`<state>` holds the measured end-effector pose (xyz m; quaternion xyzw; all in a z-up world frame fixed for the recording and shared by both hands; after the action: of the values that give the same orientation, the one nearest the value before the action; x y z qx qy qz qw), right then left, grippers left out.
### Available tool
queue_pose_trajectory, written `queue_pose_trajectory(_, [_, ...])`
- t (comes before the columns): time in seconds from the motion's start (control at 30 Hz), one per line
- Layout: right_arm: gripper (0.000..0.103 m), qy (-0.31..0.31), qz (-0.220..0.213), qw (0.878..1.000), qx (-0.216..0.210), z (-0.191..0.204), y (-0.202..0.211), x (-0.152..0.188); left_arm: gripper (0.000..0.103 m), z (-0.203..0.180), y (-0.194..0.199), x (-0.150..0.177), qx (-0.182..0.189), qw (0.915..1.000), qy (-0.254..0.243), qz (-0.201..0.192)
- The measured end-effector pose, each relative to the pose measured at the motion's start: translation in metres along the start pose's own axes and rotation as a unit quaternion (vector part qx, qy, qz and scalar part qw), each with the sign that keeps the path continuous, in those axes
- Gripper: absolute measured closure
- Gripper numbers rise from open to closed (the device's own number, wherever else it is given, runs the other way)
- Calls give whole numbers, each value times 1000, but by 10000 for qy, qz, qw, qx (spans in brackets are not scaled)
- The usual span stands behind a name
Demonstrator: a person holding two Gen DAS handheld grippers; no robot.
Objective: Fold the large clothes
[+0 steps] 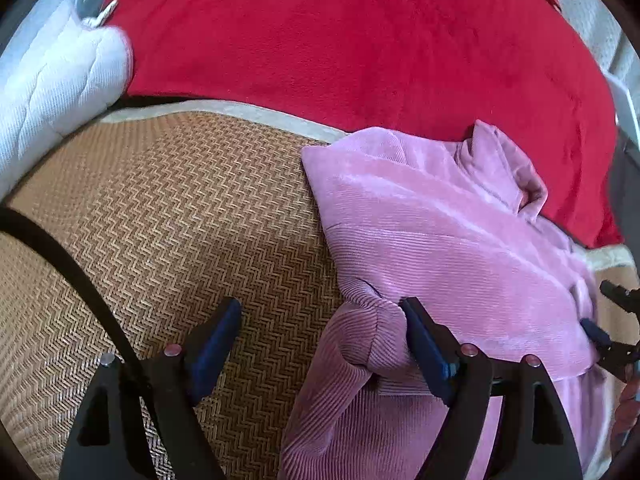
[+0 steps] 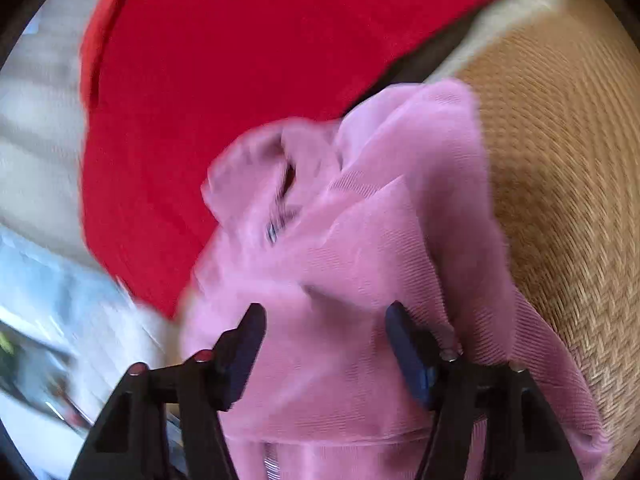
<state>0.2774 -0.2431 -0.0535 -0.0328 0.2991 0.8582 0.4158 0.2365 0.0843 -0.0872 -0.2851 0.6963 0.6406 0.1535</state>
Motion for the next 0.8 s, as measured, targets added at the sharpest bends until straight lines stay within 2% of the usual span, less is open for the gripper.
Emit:
queue_pose_trajectory(0.07, [35, 398, 8, 9991, 144, 29, 1, 1, 21, 13, 2, -3, 261, 9985, 474, 77])
queue_pose_trajectory(0.13, [35, 784, 156, 9968, -94, 60, -8, -2, 21, 24, 4, -4, 431, 9952, 872, 101])
queue_pose_trajectory(0.17, [34, 1014, 346, 9939, -275, 84, -23, -1, 21, 26, 3, -3, 431, 9950, 896, 107])
queue_pose_trajectory(0.27, [33, 1529, 917, 9821, -610, 123, -60, 13, 21, 19, 2, -3, 248, 9980, 573, 90])
queue_pose_trajectory(0.33, [33, 1644, 1354, 9749, -650, 125, -83, 28, 21, 13, 2, -3, 138, 9990, 425, 90])
queue_pose_trajectory(0.4, [33, 1457, 1564, 9764, -315, 106, -109, 34, 21, 10, 1, -4, 110, 9993, 355, 108])
queue_pose_trajectory(0.47, [33, 1234, 1357, 9826, -294, 99, -107, 31, 21, 10, 1, -3, 117, 9992, 349, 128])
queue_pose_trajectory(0.53, [32, 1342, 1306, 9819, -296, 113, -102, 31, 21, 9, 0, -2, 83, 9994, 316, 128])
queue_pose_trajectory(0.6, [32, 1654, 1507, 9734, -495, 139, -110, 33, 21, 7, -1, -2, 14, 9996, 262, 123])
queue_pose_trajectory(0.7, [32, 1956, 2099, 9544, -821, 173, -142, 41, 21, 6, -1, -1, 12, 9994, 308, 122])
queue_pose_trajectory(0.8, [32, 1905, 2735, 9378, -973, 189, -185, 58, 21, 11, 2, 3, 97, 9987, 493, 129])
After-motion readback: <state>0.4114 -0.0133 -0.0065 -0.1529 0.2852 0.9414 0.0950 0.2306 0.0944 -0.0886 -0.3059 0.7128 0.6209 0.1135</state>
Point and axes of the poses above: each gripper's, at about its wrist camera, not at the fingertips, and y roughly against the way its jaws point, z to its left, x to its underside, the point moved 1 cm from there along -y, roughly the way its jaws point, and after that the axes turned 9 degrees about -x, right-handed, at the moved point
